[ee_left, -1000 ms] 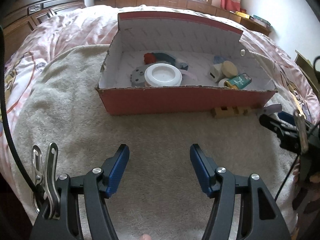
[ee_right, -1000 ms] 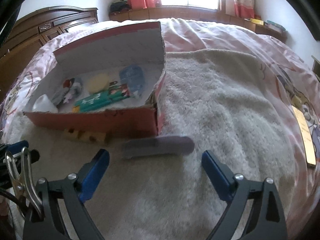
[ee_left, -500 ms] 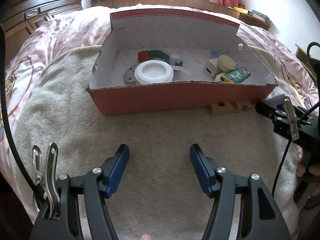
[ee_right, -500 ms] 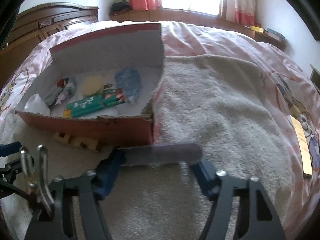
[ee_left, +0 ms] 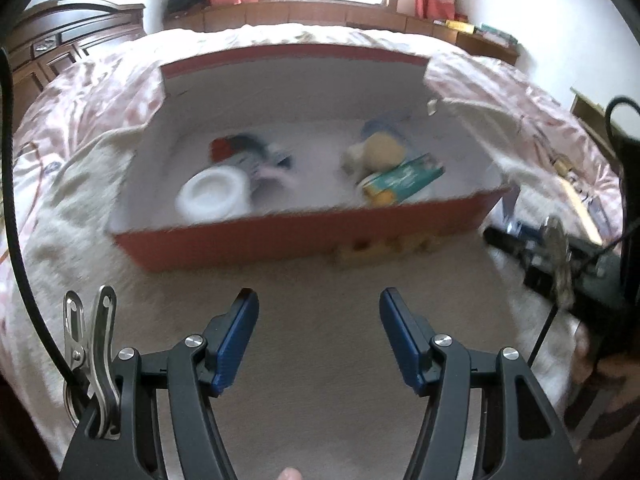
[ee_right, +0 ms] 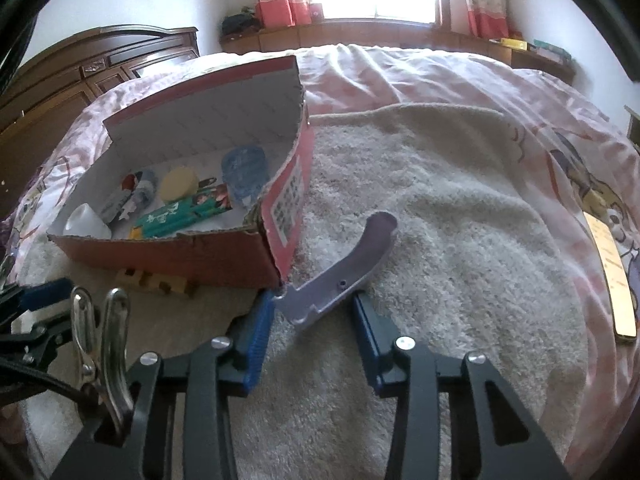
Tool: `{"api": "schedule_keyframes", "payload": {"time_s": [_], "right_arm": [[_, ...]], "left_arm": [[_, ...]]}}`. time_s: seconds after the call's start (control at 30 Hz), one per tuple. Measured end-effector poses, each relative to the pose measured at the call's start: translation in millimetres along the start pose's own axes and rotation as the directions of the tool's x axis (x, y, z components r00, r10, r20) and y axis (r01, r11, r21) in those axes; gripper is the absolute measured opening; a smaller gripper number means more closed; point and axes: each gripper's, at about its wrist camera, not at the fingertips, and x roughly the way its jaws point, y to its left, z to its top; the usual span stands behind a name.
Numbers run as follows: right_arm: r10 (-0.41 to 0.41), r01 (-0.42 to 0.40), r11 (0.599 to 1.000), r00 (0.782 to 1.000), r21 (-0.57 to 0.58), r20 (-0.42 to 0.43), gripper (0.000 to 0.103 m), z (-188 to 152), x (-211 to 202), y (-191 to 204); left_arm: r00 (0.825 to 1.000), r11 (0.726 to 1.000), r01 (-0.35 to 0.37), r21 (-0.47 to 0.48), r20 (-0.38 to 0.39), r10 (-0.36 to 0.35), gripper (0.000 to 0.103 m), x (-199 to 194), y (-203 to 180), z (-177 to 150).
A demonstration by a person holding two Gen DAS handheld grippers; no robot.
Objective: Organize rigid objects
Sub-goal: 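Grasp the lavender handle with the right gripper while the left gripper moves to the tan wooden puzzle piece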
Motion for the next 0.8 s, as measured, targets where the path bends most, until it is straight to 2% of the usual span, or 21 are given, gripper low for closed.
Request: {"api": "schedule_keyframes", "payload": {"time_s": [0.07, 0.2, 0.27, 0.47, 0.6, 0.8], "right_arm": [[0.015, -0.015, 1.0, 1.0, 0.01, -0.007, 0.045, -1.1, -1.6, -2.7], [0.052, -0.051, 0.998, 0.999, 0.032, -0.005, 0.059, -3.8, -4.7, -9.6], [0.069, -0.068, 0.997, 0.998, 0.036, -0.003, 0.061, -5.8, -5.2, -13.0], [0.098, -0.098, 0.994, 0.995, 0.039, 0.01, 0.062, -9.0, -5.9, -16.3], [0.119, -0.12, 0.992, 0.993, 0.045, 0.014, 0.063, -9.7, -6.5, -18.8], [0.131, -0.132, 0.99, 0.991, 0.051, 0.02, 0.064, -11.7, -7.1, -19.3]], "left_arm": [[1.0, 0.999, 0.026, -0.019, 0.007, -0.025, 0.064, 5.2, -7.2, 5.8], [0.999, 0.998, 0.046, -0.043, 0.01, -0.046, 0.065, 17.6, -19.4, 12.3], [0.999, 0.999, 0.035, -0.035, 0.015, -0.034, 0.078, 23.2, -26.7, 14.0], [1.0, 0.999, 0.014, -0.031, 0.002, -0.014, 0.08, 39.6, -41.6, 15.5], [0.999, 0.999, -0.032, -0.012, -0.003, 0.032, 0.086, 47.4, -52.1, 15.4], [0.997, 0.997, -0.075, -0.027, -0.004, 0.075, 0.084, 50.0, -56.0, 16.4]]}}
